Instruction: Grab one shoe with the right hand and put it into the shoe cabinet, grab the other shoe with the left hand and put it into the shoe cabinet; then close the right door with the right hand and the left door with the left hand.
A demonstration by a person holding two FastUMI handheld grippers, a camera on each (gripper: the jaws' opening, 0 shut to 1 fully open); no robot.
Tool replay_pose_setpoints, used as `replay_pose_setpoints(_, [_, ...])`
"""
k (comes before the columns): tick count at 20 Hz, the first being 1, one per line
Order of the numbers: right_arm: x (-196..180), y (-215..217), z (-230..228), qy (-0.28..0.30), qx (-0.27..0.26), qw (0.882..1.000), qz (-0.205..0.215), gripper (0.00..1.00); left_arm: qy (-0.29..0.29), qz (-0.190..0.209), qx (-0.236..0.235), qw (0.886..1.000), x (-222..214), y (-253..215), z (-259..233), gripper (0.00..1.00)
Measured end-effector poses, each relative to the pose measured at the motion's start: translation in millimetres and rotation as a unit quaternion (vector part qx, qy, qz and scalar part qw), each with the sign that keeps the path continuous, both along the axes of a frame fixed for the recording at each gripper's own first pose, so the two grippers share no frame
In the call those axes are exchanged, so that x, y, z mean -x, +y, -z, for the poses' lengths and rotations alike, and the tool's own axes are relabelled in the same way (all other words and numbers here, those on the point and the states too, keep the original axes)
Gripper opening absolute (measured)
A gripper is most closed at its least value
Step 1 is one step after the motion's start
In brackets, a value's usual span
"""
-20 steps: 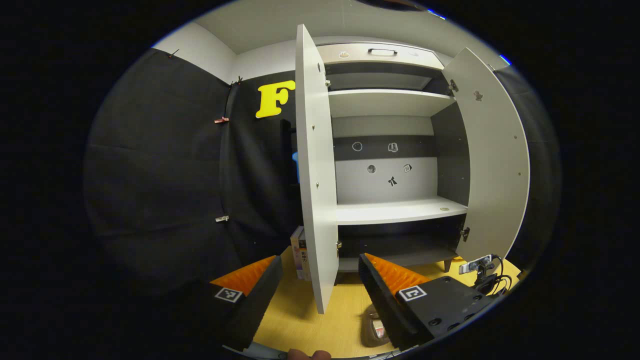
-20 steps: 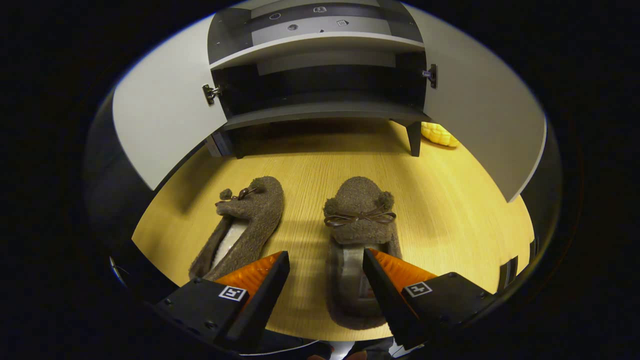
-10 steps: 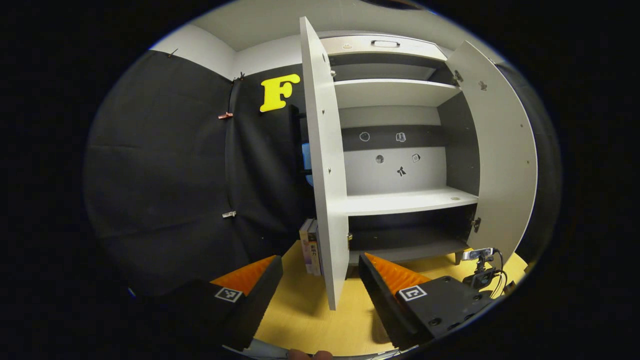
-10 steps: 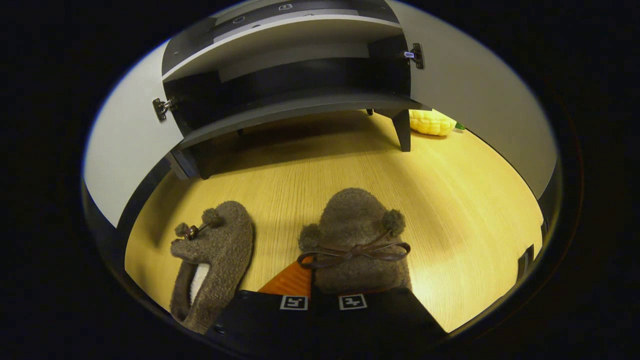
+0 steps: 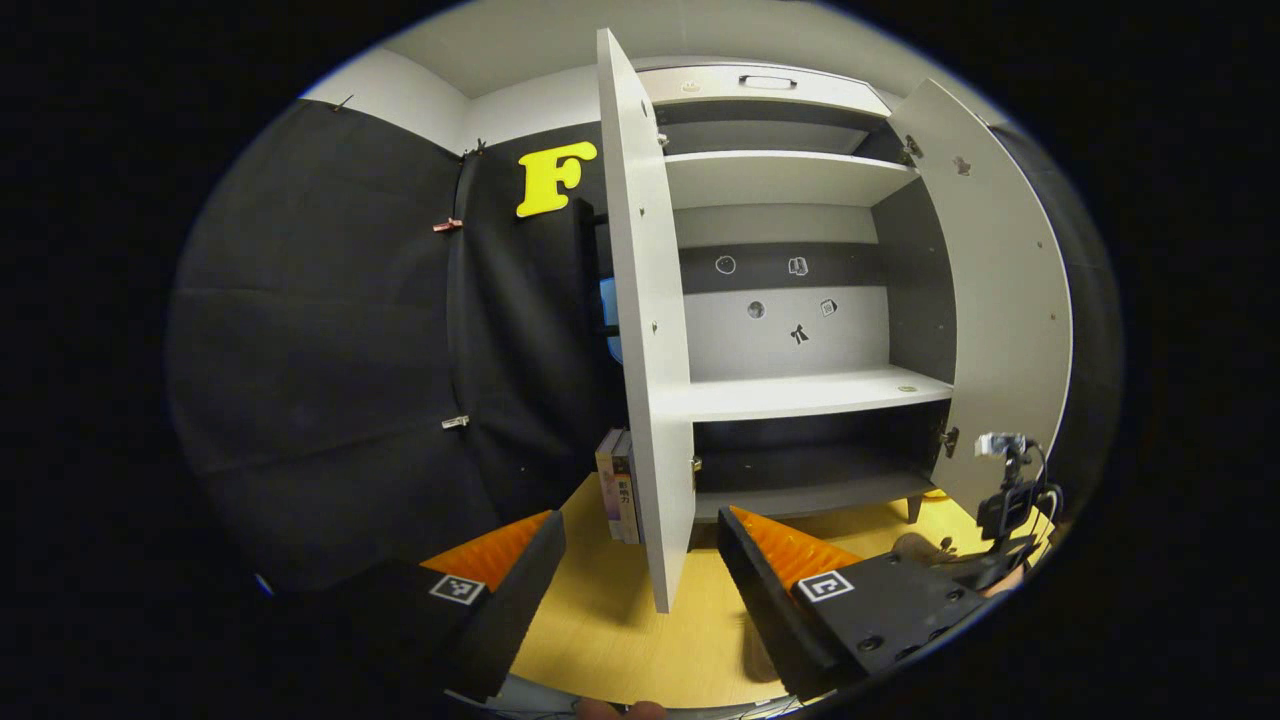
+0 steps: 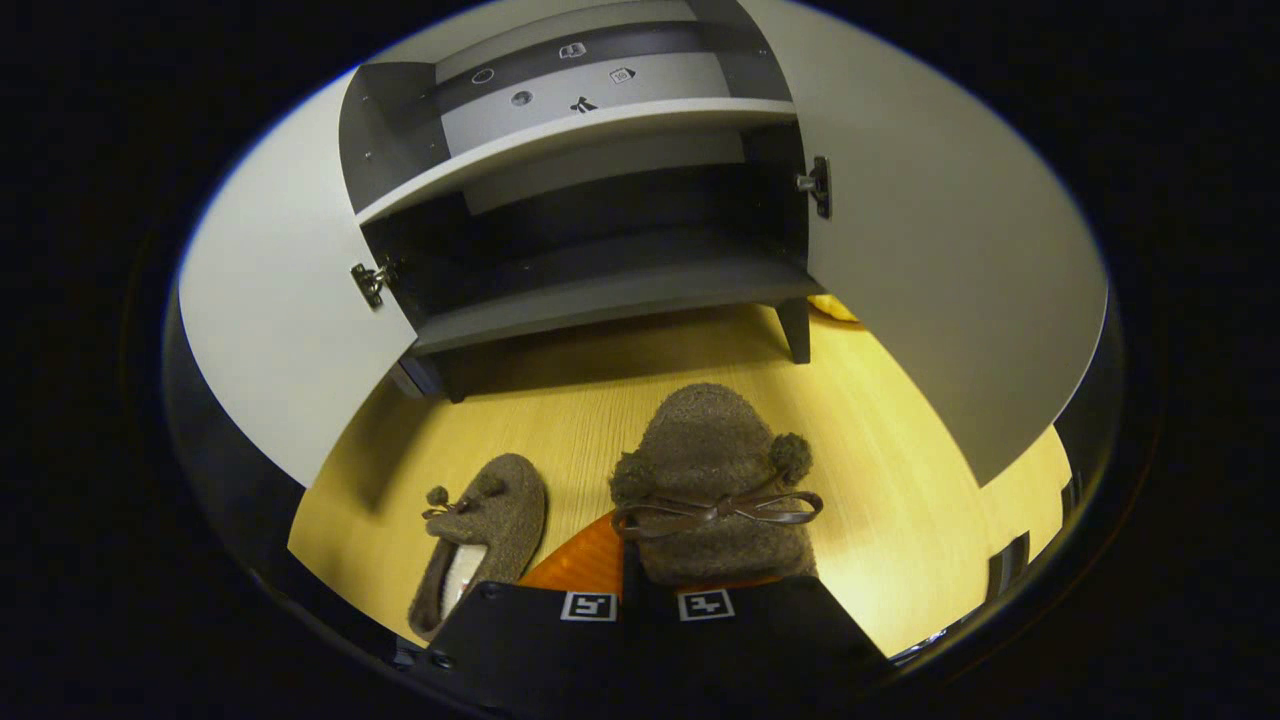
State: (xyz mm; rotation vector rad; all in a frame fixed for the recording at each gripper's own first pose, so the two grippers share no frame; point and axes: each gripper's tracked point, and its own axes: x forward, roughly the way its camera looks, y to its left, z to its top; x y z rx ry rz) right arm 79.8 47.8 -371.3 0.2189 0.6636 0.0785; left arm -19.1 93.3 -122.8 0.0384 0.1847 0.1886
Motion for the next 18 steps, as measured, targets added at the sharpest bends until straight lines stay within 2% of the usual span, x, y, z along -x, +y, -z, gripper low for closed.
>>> replay_pose_setpoints(7, [-24.0,-5.9,-136.5,-0.067,0.011,0.998,-0.017,0.08,-0.009,0.021,-0.005,1.0,-2.6,-18.6,-7.2,0.97])
replay_pose_setpoints(10, [-46.0,-6.3,-186.7,-0.076,0.026,0.996,-0.027,0.08,-0.014,0.03,-0.003,0.999,-2.9,-26.0,-11.0,0.97])
replay_pose_setpoints(14, [-93.3,7.9,-245.4,-0.094,0.016,0.994,-0.05,0.08,-0.013,0.039,0.005,0.999,-2.3,-36.2,-10.3,0.98])
replay_pose_setpoints(18, [-154.6,16.3,-279.4,-0.11,0.01,0.992,-0.054,0.08,-0.013,0.042,0.013,0.999,-1.1,-42.0,-9.3,0.98])
